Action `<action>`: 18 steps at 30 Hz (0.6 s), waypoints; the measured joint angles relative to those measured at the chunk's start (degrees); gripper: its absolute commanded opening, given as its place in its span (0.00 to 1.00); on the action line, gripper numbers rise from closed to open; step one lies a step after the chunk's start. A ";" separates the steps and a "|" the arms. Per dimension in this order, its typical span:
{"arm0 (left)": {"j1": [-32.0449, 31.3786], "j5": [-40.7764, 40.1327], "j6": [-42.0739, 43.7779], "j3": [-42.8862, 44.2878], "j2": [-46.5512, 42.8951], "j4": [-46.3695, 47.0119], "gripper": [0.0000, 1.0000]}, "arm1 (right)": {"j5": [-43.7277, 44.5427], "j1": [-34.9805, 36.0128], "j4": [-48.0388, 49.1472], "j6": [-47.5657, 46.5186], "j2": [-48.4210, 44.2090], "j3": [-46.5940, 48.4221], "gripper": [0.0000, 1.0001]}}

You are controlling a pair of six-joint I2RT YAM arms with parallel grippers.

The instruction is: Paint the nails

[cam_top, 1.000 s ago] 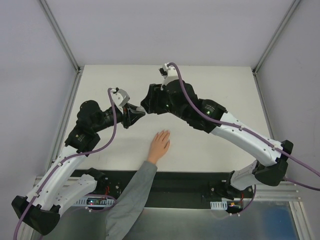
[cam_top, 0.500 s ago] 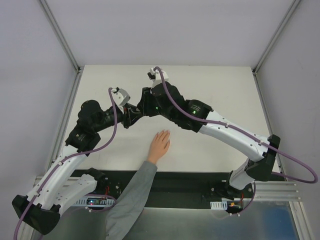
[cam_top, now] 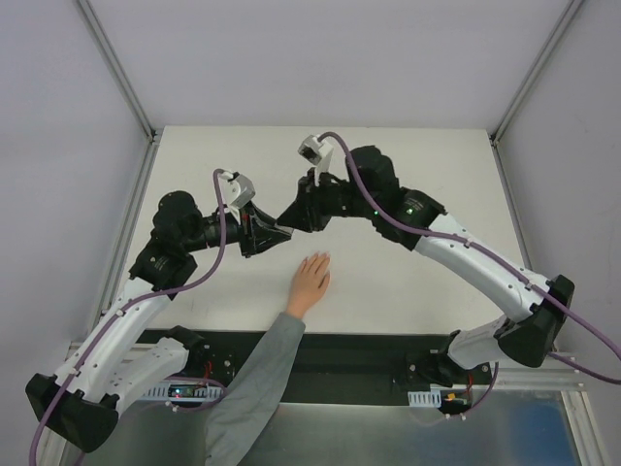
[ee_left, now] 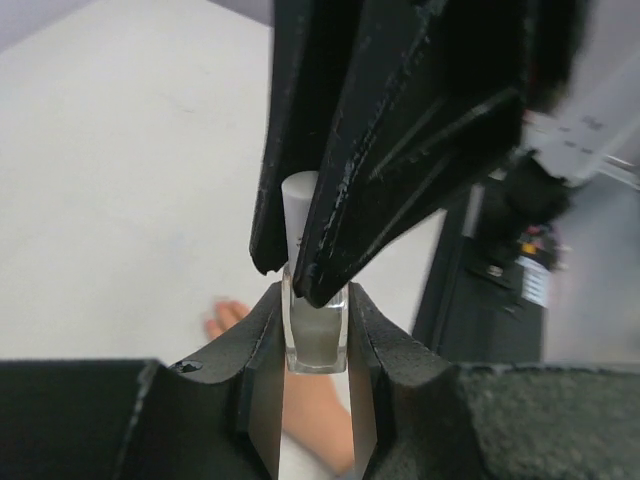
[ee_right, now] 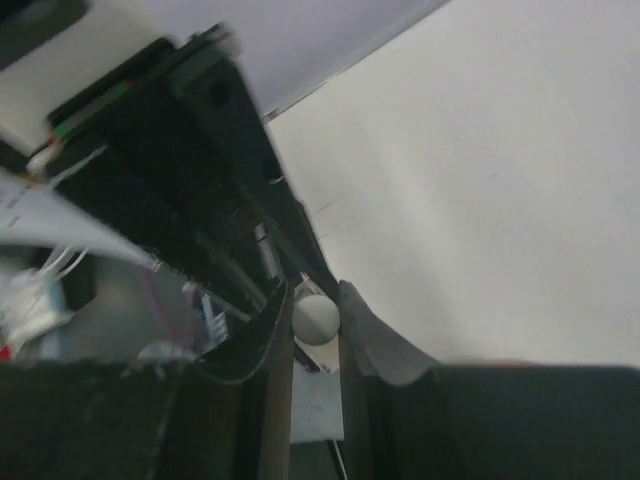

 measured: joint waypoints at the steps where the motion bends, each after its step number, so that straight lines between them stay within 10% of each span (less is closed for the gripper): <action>1: 0.00 3.39 -2.05 0.11 0.66 1.25 0.00 | -8.94 -2.67 1.66 -1.22 -0.81 -1.64 0.00; 5: 0.42 12.92 -10.29 -0.07 2.56 7.93 0.00 | -33.11 -9.16 5.44 -5.05 -0.39 -3.02 0.00; 11: 0.33 17.90 -13.20 -0.13 0.72 8.98 0.00 | -44.68 -9.84 8.59 -7.96 0.37 -2.91 0.03; 13: 0.37 17.88 -13.27 -0.13 0.61 8.96 0.00 | -44.94 -9.84 8.92 -7.58 0.74 -2.56 0.35; 18: 0.42 15.98 -7.98 -0.13 0.39 7.21 0.00 | -36.04 -9.70 6.32 -3.06 0.52 -1.36 0.66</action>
